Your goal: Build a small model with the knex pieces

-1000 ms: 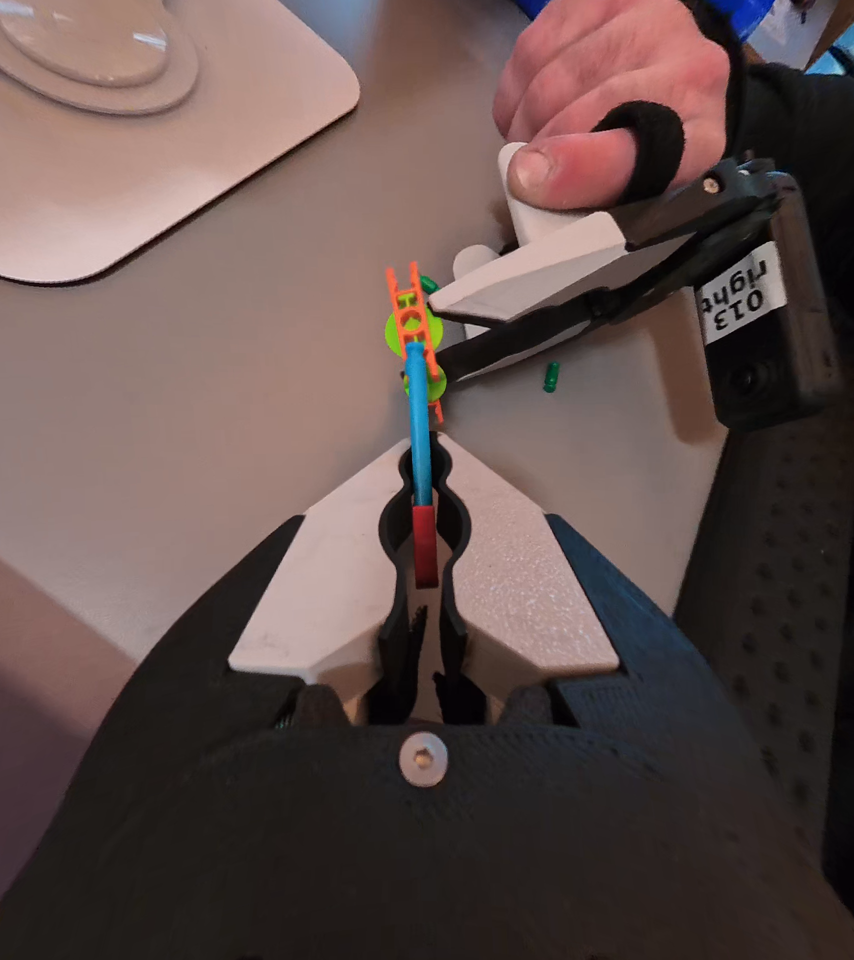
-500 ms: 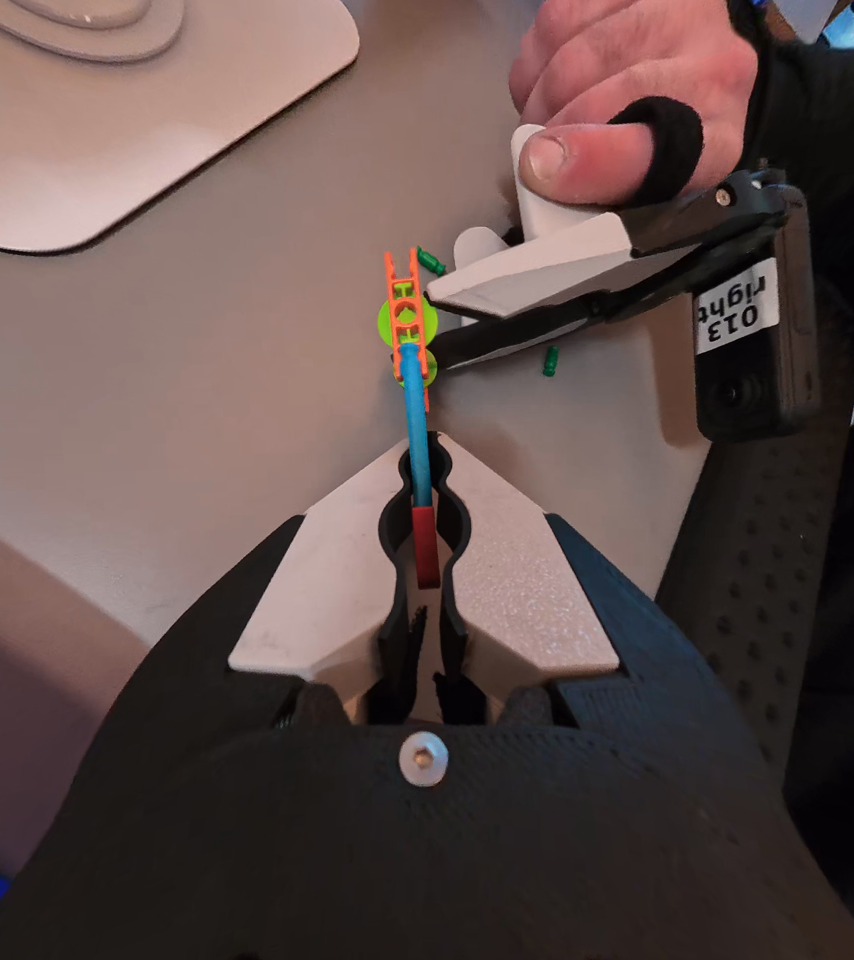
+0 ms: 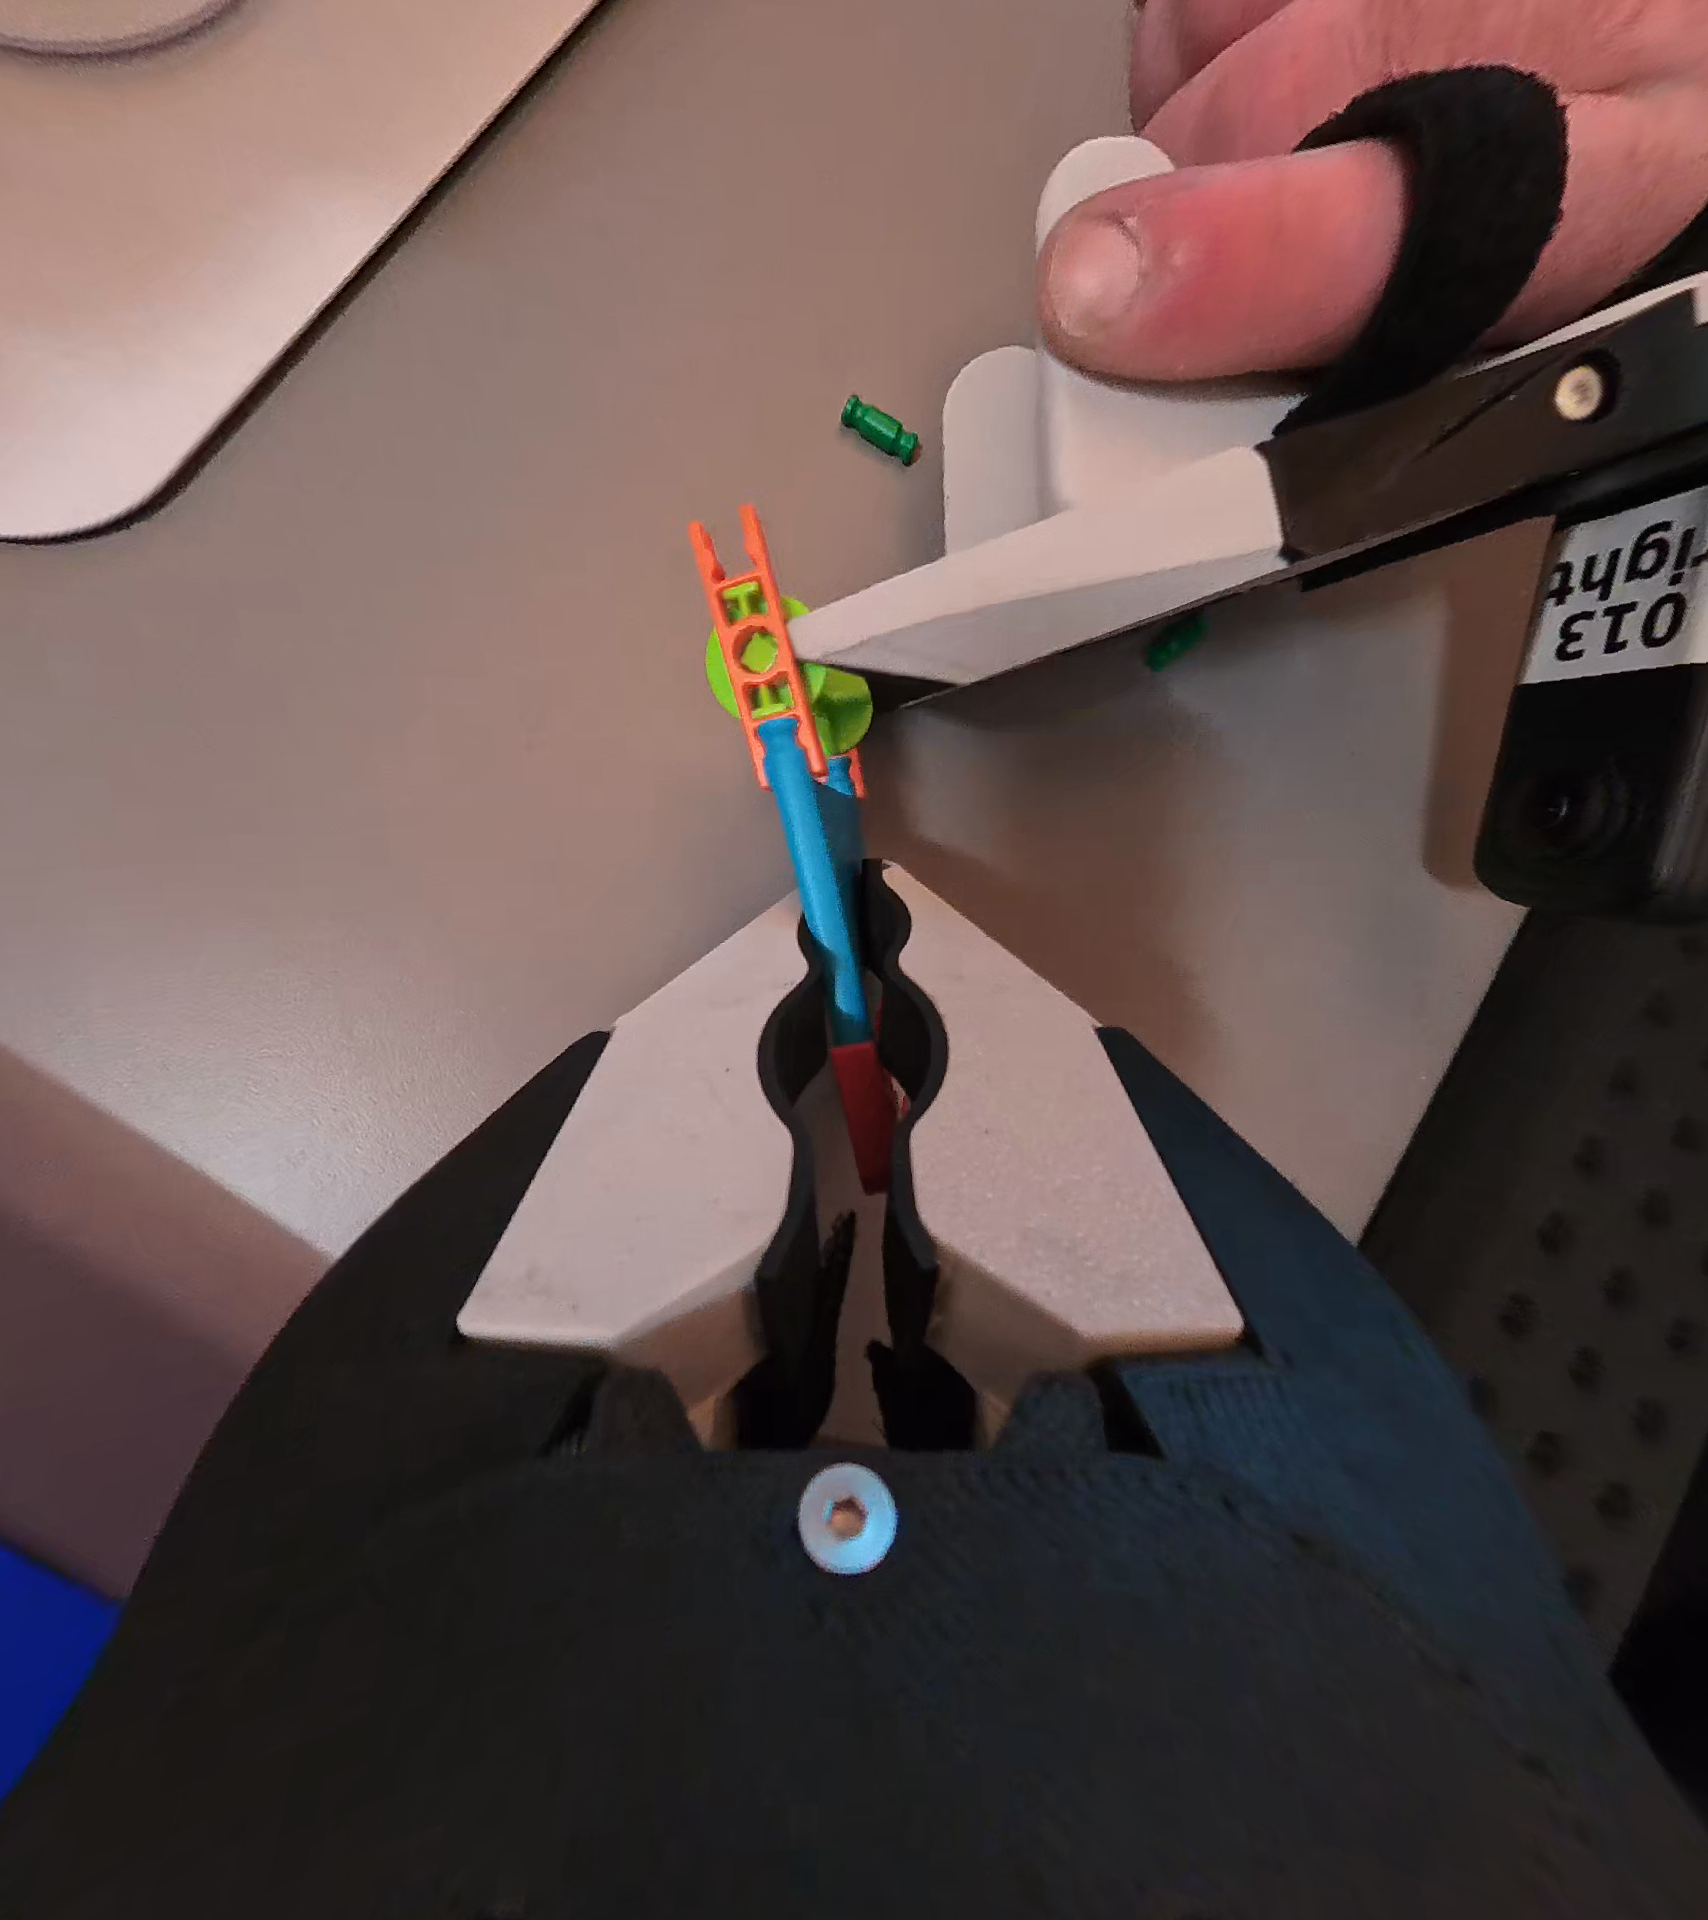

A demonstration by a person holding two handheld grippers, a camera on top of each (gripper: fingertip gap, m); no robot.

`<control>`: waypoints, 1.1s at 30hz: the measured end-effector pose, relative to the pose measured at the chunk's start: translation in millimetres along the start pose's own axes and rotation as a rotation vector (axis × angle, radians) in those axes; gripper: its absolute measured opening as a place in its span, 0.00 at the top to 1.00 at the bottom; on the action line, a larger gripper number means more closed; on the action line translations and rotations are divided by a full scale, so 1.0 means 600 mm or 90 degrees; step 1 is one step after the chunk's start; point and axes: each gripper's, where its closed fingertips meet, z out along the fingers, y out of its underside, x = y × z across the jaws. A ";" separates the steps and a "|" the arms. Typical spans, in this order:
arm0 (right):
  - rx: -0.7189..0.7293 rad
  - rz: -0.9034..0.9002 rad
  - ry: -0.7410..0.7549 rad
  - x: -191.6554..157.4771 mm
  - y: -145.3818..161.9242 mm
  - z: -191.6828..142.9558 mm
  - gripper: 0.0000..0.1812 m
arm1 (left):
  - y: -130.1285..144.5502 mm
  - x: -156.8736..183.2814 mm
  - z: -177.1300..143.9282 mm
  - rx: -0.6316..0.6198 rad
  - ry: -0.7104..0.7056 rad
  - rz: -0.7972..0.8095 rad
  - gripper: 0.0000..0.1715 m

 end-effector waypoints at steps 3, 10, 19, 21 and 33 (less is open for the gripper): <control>0.006 -0.013 -0.012 0.004 -0.001 -0.007 0.65 | -0.002 0.005 0.003 -0.018 -0.020 0.023 1.00; 0.030 -0.002 -0.083 0.000 0.007 -0.033 0.63 | -0.009 0.006 0.016 -0.060 -0.082 0.075 1.00; 0.044 0.156 -0.137 0.023 -0.001 -0.042 0.67 | -0.014 0.008 0.021 -0.071 -0.083 0.091 1.00; 0.042 0.182 -0.153 0.016 -0.004 -0.036 0.70 | -0.016 0.008 0.023 -0.076 -0.085 0.098 1.00; 0.034 0.270 -0.170 -0.001 -0.010 -0.031 0.71 | -0.025 0.002 0.028 -0.076 -0.076 0.109 1.00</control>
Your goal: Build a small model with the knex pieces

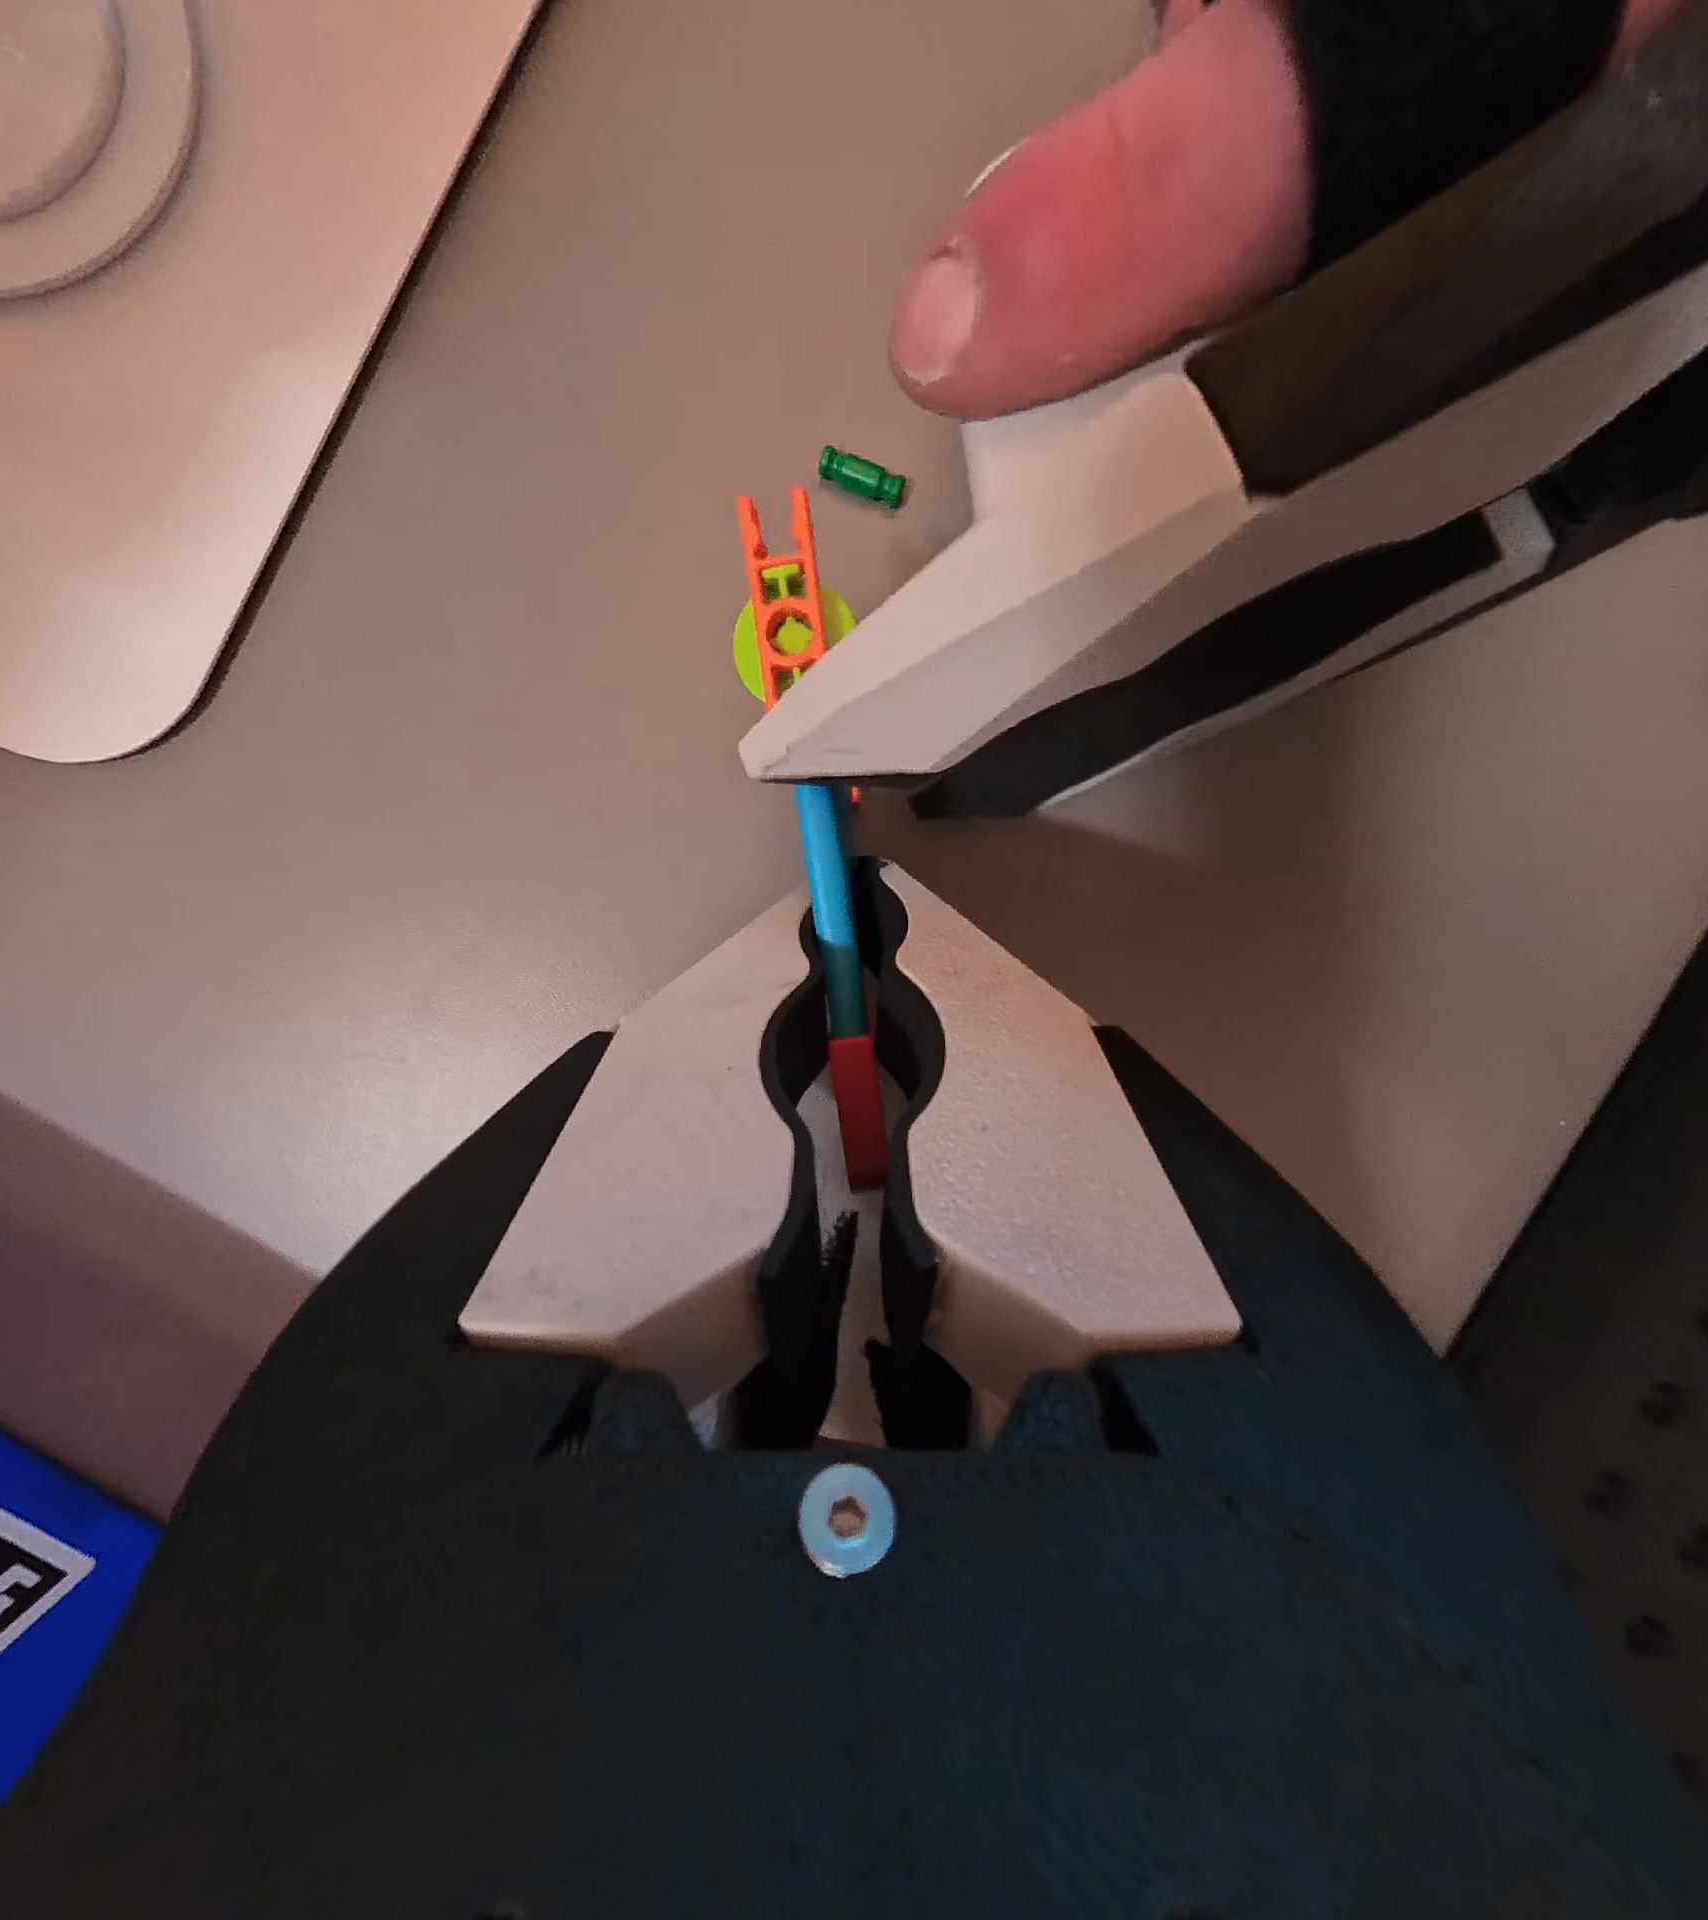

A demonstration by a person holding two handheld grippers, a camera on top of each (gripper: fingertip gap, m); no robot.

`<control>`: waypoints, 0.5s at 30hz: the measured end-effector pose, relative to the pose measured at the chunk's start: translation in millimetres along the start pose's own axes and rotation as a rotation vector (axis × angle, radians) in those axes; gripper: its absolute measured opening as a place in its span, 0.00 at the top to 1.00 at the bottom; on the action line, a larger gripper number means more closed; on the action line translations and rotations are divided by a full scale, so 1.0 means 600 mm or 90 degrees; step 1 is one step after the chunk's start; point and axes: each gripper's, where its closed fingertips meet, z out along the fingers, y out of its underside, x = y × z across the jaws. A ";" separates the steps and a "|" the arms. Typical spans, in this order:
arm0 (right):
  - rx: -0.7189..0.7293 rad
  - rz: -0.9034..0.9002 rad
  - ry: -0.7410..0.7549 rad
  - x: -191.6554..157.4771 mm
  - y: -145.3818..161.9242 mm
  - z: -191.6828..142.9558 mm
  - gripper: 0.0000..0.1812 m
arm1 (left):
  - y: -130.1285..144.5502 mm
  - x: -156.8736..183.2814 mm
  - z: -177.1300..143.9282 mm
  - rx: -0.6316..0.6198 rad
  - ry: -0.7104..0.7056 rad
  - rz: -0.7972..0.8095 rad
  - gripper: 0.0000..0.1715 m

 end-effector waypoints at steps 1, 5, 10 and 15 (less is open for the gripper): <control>0.001 0.009 0.000 0.000 0.000 0.000 0.69 | 0.000 0.000 0.000 -0.002 -0.002 0.002 1.00; 0.003 0.042 0.018 0.011 -0.001 0.004 0.76 | 0.000 -0.001 0.001 -0.002 0.002 0.001 1.00; 0.005 0.051 0.044 0.014 0.001 0.003 0.81 | 0.001 0.000 0.002 -0.016 -0.013 0.011 1.00; -0.005 0.036 0.057 0.014 0.002 0.004 0.82 | 0.002 -0.001 0.004 -0.032 -0.024 0.017 1.00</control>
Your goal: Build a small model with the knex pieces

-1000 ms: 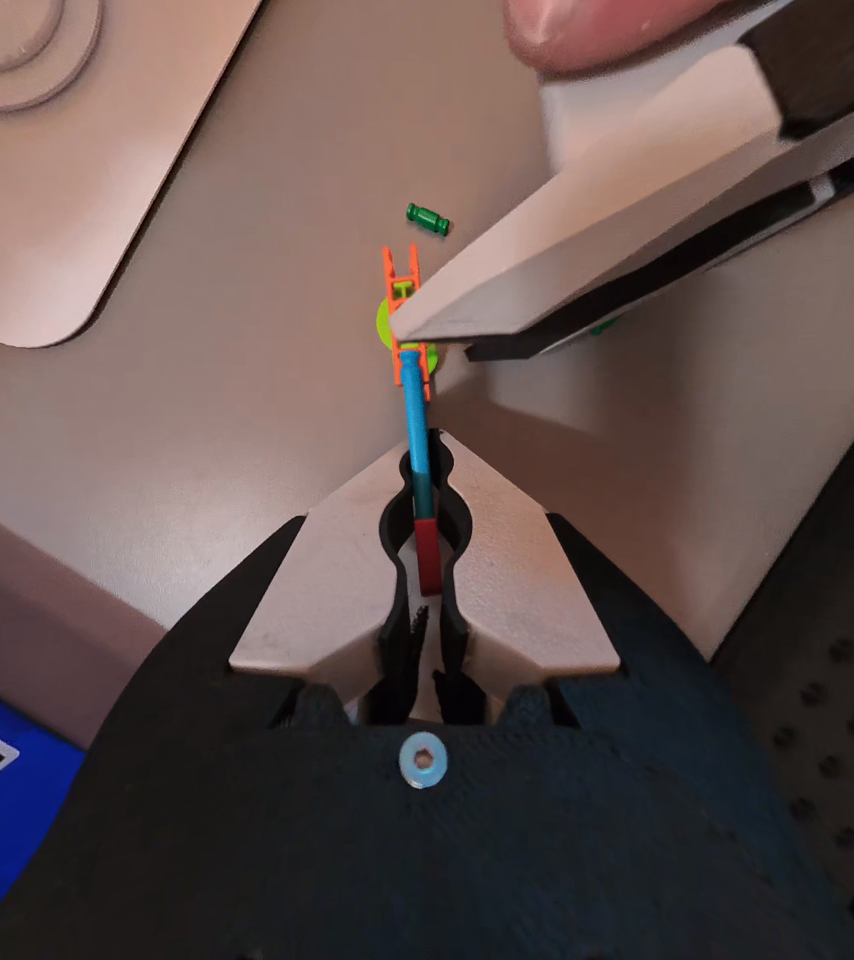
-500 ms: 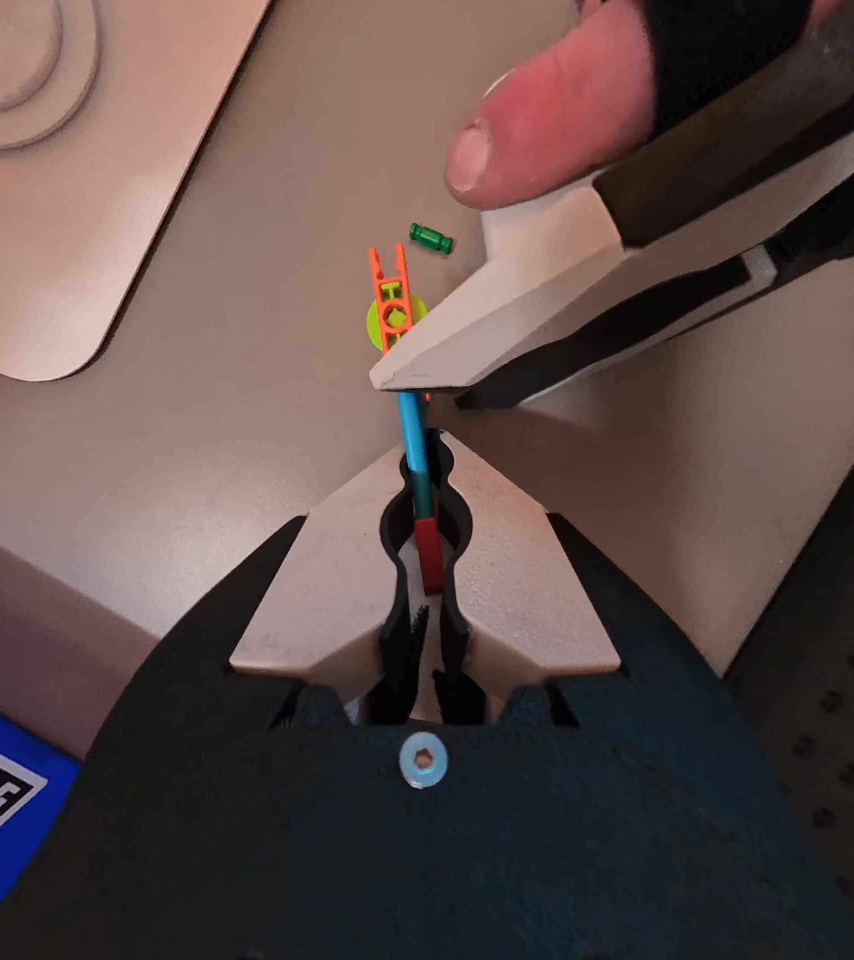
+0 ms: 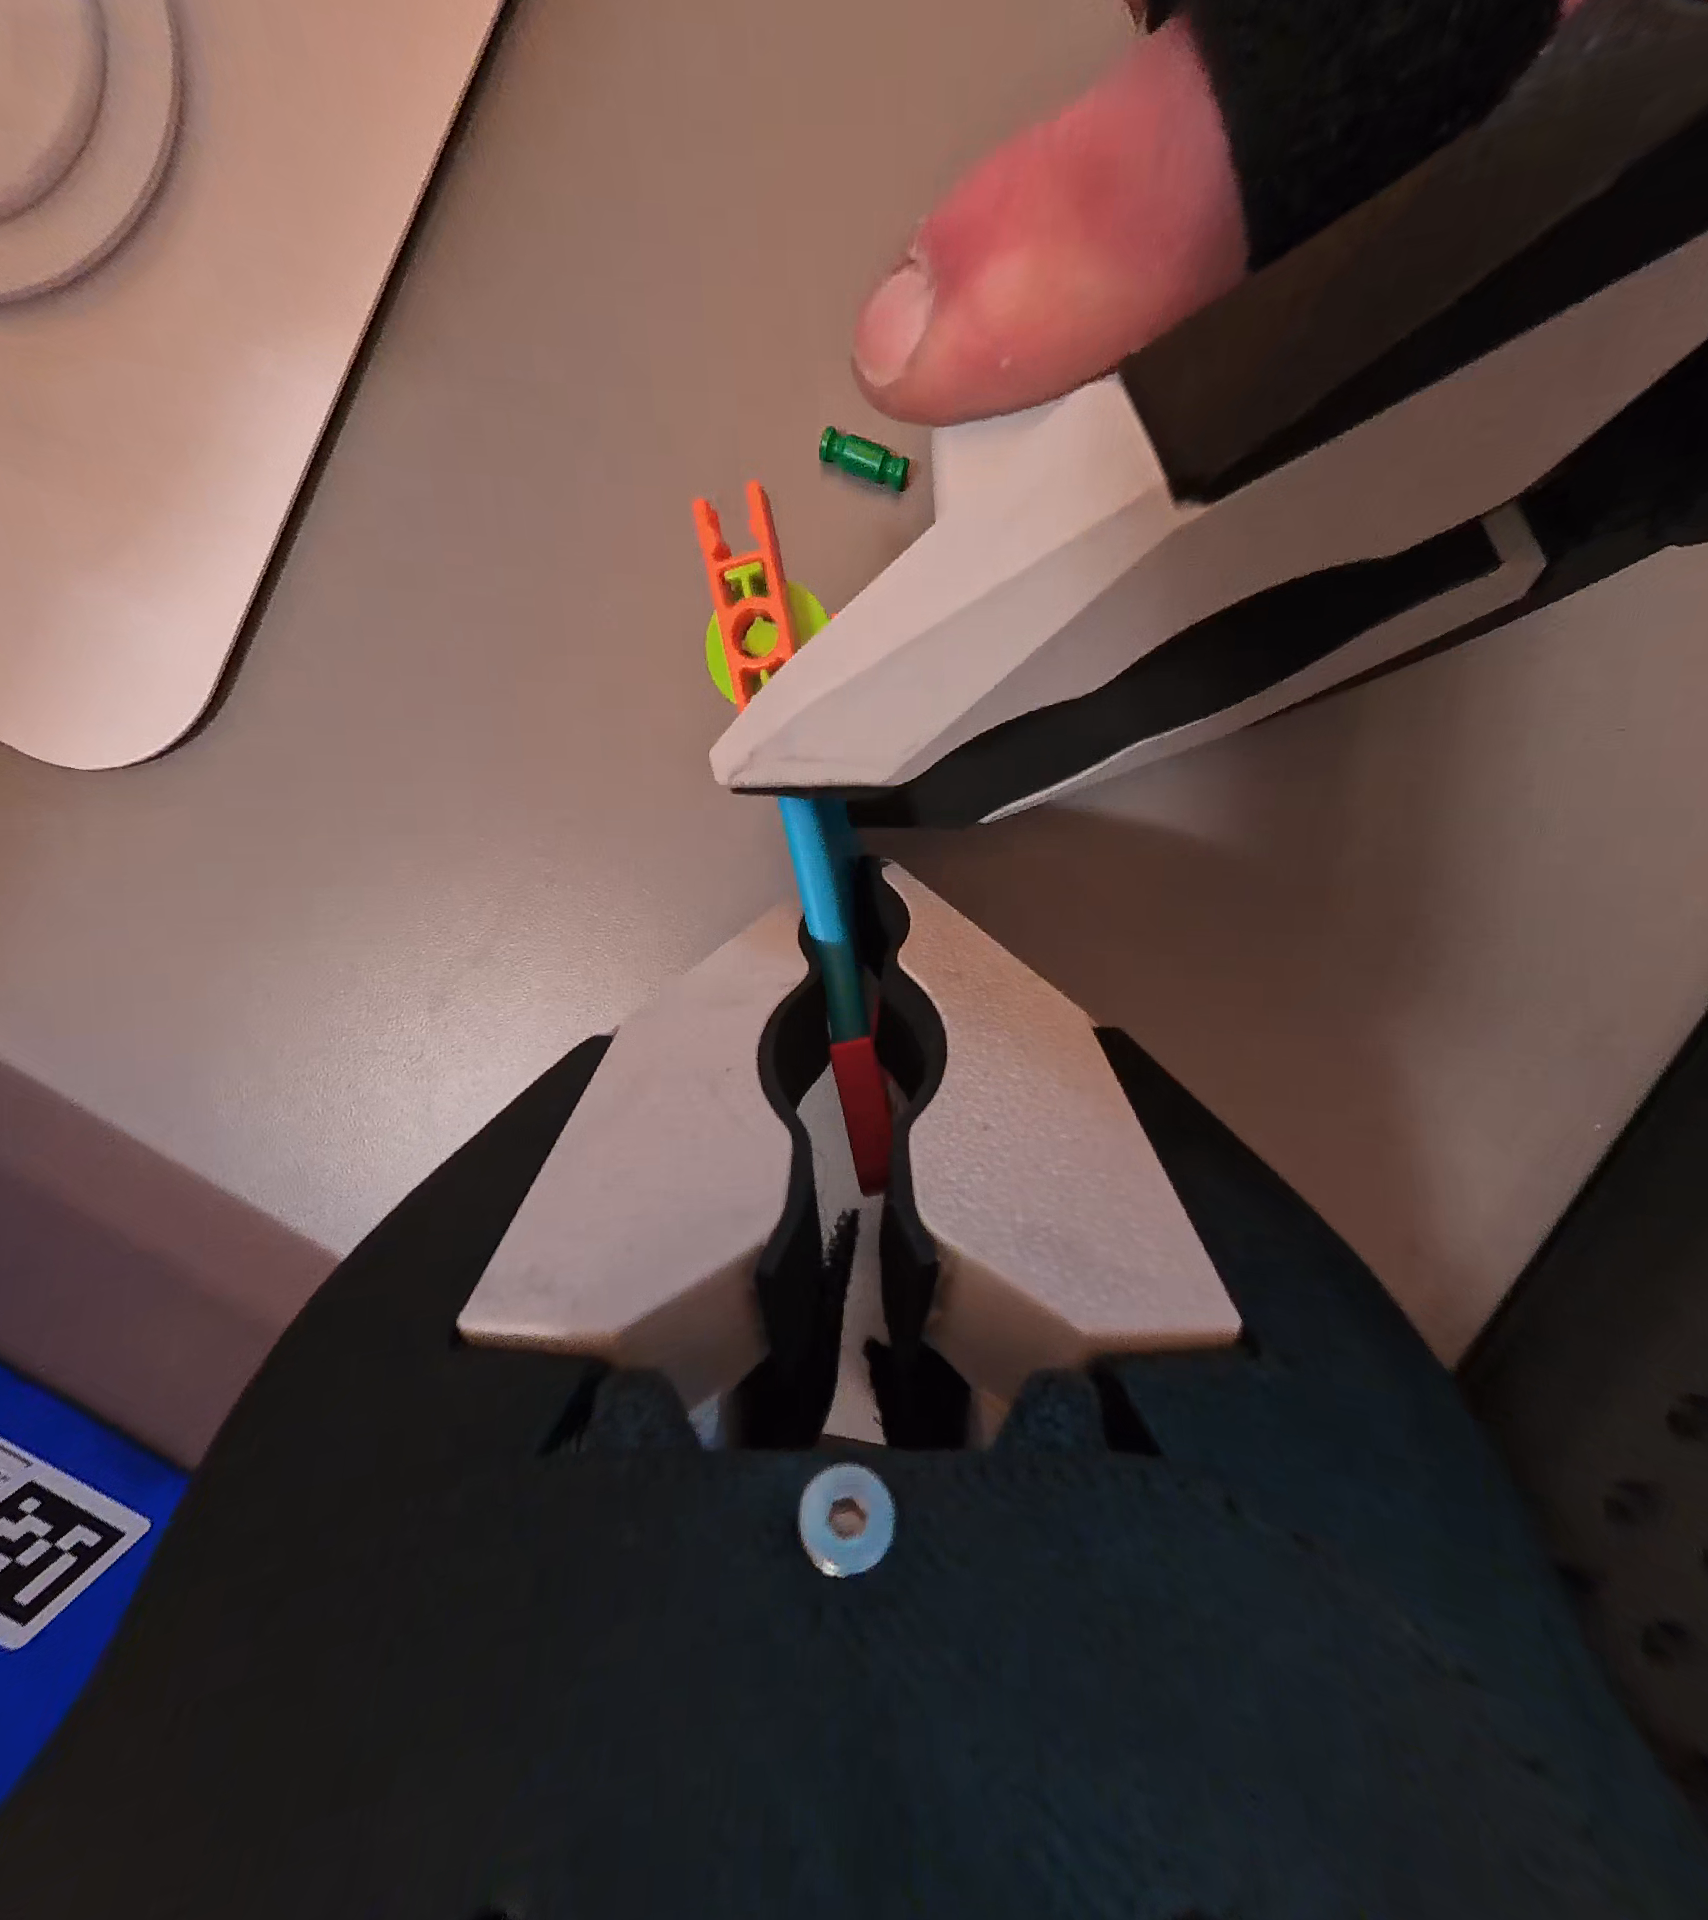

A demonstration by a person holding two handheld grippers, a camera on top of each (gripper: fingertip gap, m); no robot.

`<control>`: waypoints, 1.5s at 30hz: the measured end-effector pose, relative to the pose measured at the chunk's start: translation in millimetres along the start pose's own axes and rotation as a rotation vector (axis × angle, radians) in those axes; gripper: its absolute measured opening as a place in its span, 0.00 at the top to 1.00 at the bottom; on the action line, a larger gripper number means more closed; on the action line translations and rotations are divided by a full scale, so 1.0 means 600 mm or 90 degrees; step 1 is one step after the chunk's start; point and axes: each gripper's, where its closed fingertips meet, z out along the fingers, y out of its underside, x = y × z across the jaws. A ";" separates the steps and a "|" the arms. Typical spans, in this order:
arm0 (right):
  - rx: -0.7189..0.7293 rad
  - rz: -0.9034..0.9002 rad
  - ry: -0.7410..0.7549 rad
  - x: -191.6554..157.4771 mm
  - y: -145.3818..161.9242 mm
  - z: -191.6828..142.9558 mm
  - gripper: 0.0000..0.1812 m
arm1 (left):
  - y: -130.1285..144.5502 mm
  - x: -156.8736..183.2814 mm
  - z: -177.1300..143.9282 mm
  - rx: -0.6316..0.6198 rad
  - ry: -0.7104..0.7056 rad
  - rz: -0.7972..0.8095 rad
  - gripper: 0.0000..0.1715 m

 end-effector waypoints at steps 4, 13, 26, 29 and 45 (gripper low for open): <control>0.008 0.008 -0.003 0.000 0.000 0.000 0.82 | -0.001 0.000 0.000 0.009 0.005 -0.007 1.00; 0.030 0.043 -0.074 0.030 0.013 -0.019 0.65 | -0.007 0.003 -0.013 0.109 0.088 -0.101 1.00; -0.014 -0.191 0.004 0.032 0.000 0.001 0.62 | -0.003 0.028 -0.056 0.234 0.174 -0.156 1.00; -0.005 -0.223 0.007 0.039 -0.014 -0.012 0.62 | 0.004 0.021 -0.069 0.248 0.128 -0.117 0.92; -0.068 0.287 0.044 0.149 -0.021 -0.033 0.46 | -0.063 -0.043 -0.190 0.592 0.000 -0.162 0.99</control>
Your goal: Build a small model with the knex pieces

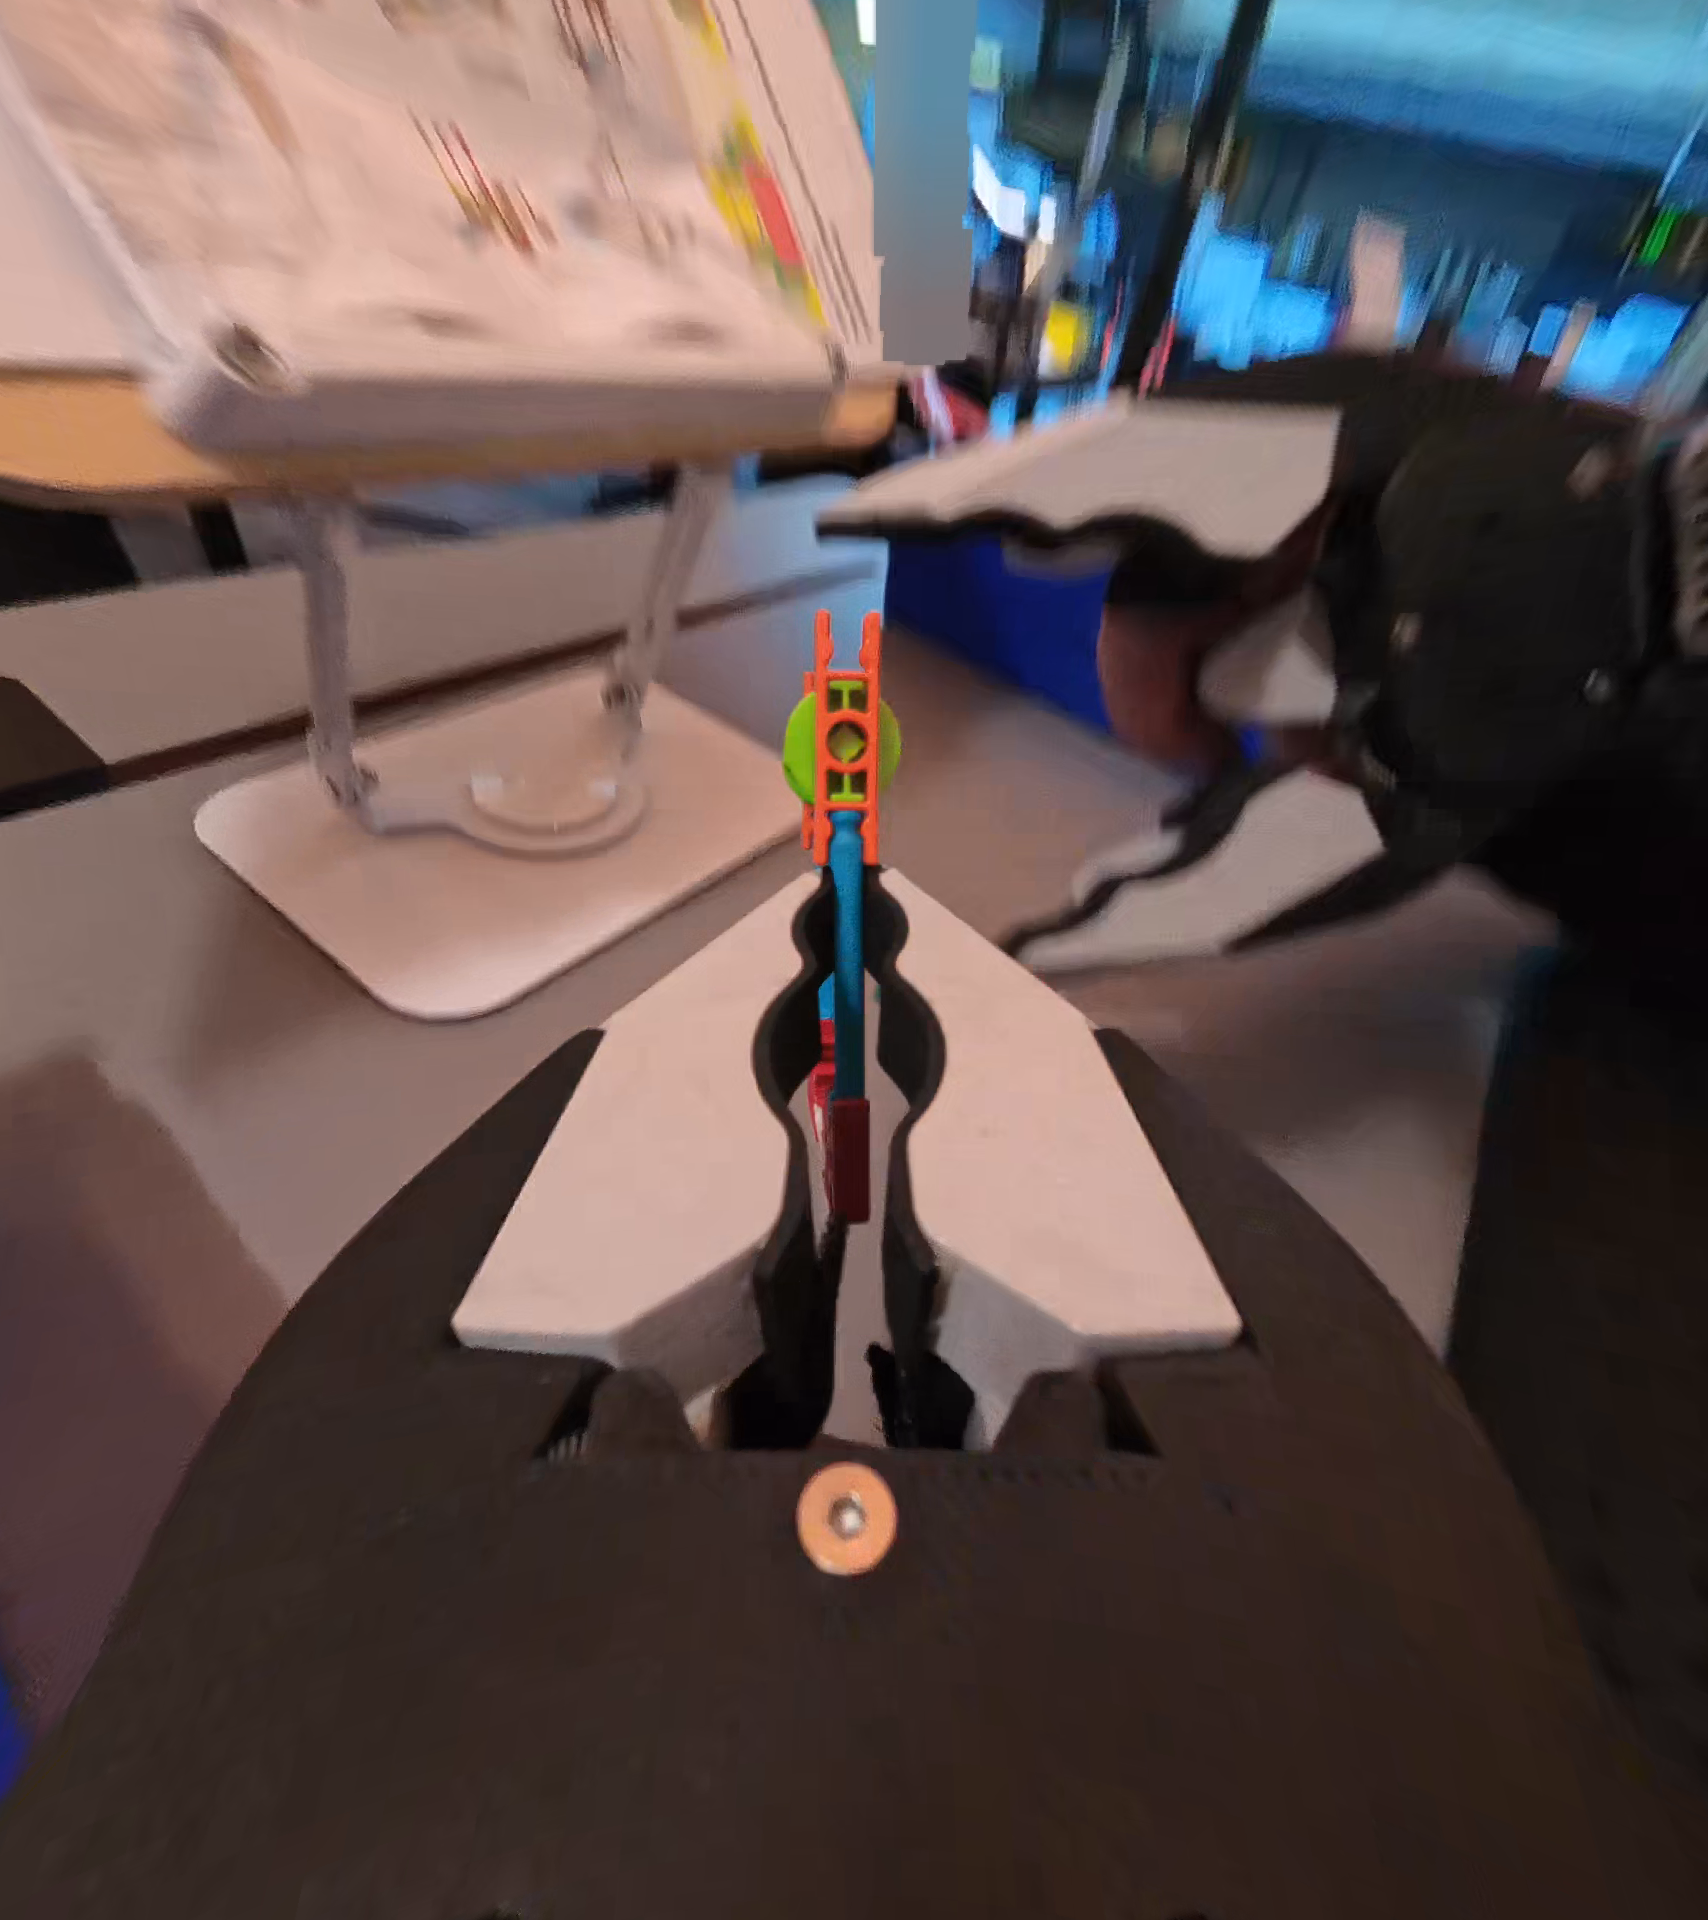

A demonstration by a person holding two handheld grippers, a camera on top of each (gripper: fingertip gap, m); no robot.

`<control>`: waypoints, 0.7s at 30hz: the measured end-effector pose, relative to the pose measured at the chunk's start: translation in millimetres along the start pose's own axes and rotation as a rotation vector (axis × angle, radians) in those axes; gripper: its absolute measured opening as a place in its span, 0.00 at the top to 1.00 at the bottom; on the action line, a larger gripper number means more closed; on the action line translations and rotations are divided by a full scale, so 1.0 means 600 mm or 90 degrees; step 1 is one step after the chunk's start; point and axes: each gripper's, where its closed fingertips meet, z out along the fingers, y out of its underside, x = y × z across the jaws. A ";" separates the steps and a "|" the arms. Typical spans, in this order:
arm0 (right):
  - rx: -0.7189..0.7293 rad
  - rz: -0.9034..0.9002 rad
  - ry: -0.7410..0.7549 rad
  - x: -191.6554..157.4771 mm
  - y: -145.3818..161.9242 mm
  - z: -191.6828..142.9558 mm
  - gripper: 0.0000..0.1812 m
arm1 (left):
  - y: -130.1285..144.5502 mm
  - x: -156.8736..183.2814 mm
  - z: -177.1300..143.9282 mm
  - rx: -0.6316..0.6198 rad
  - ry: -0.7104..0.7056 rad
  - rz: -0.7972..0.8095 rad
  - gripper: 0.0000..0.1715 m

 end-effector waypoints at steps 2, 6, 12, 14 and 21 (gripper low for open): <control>0.060 0.258 -0.072 -0.017 -0.026 0.003 0.41 | -0.029 -0.008 -0.008 0.084 0.000 -0.047 0.99; 0.100 0.536 -0.166 -0.058 -0.052 0.040 0.39 | -0.060 -0.008 -0.018 0.172 -0.016 -0.042 0.99; 0.140 0.484 -0.151 -0.073 -0.083 0.059 0.47 | -0.068 -0.019 -0.030 0.219 -0.027 -0.079 1.00; 0.157 0.497 -0.197 -0.079 -0.088 0.056 0.49 | -0.066 -0.011 -0.031 0.220 -0.015 -0.069 0.99; 0.272 0.502 -0.300 -0.084 -0.106 0.027 0.86 | -0.084 0.001 -0.046 0.274 0.068 -0.121 0.98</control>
